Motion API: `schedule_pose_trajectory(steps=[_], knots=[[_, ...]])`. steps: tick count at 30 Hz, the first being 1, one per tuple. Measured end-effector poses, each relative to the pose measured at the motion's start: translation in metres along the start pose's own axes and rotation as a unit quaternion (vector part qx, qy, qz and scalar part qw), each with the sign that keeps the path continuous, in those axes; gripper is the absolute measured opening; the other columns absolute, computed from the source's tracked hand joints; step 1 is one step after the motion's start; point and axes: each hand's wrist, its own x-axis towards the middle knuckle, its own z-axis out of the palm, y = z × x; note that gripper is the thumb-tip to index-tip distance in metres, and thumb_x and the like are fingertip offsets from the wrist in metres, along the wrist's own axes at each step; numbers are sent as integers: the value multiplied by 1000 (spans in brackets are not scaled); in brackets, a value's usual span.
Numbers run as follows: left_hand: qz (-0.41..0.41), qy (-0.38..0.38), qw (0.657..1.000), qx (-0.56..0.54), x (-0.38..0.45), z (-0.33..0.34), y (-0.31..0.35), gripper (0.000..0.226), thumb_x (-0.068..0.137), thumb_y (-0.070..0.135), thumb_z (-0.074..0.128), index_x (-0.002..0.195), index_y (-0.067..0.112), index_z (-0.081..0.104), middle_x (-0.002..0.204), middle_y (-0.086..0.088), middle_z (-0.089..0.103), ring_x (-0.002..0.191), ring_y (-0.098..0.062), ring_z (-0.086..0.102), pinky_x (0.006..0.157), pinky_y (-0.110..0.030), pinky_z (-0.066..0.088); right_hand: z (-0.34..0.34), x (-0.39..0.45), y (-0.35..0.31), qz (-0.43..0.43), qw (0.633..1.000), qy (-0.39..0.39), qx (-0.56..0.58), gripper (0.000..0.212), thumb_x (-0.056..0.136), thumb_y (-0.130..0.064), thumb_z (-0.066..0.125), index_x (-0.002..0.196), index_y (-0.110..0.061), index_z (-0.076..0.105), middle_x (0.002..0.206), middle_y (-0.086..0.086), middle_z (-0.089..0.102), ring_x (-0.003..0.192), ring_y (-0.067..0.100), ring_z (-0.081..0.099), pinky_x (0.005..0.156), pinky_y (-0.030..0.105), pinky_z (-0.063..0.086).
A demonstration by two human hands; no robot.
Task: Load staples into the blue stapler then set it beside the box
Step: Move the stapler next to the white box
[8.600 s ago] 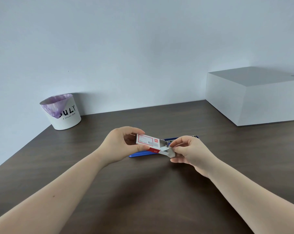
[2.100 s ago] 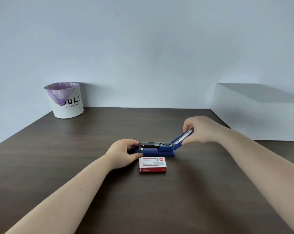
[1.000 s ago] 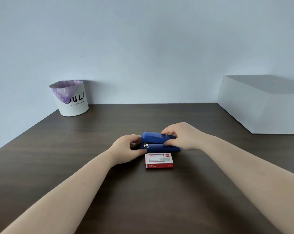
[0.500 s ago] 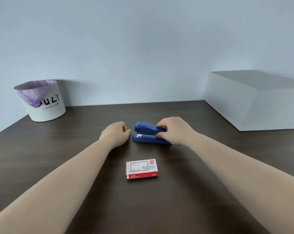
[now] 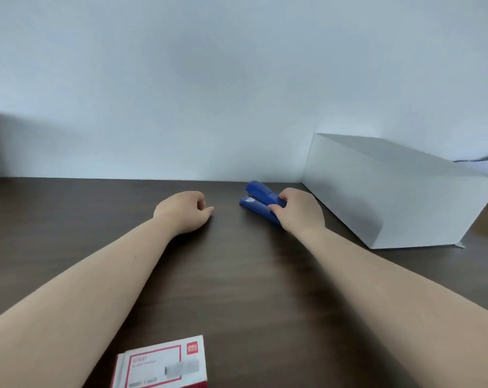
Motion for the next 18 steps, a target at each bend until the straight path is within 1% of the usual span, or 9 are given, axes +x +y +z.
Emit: schedule_pose_trajectory(steps=[3,6,9,12,15,18], knots=[[32,-20,999,-15,23,9,9,27,83,47,52,67,25,49,79,7,59,84,-20,58,69,-31,43,6,29,16,34,999,20,-16,24,84,-30,59,95,-9,62,89,8,62,81,28,57,64,31,42],[63,-15,998,-16,40,17,18,28,83,46,52,65,26,47,75,9,56,81,-20,56,66,-30,40,10,53,30,58,997,29,-41,22,85,-28,58,94,-8,61,84,9,60,82,31,60,61,30,39],[85,-5,996,-10,50,23,24,29,83,47,52,64,26,46,73,9,55,79,-19,55,64,-30,39,12,70,44,79,993,50,-69,24,87,-26,56,100,-6,61,95,14,65,82,31,58,63,31,39],[95,5,995,-14,56,27,24,29,82,47,53,64,25,47,73,10,56,78,-18,55,64,-29,38,17,81,53,86,989,72,-92,27,90,-24,53,106,-5,60,106,16,65,97,36,60,67,33,42],[106,12,994,-21,56,28,22,28,82,46,53,64,25,47,72,11,55,78,-18,55,64,-30,37,21,86,57,78,987,96,-103,27,91,-22,51,111,-5,59,116,17,57,105,35,56,77,38,48],[116,16,993,-20,55,28,23,28,83,46,53,64,26,47,72,12,54,78,-18,54,64,-30,37,24,87,56,82,984,112,-114,25,92,-18,49,111,-3,56,120,18,51,110,35,52,79,40,48]])
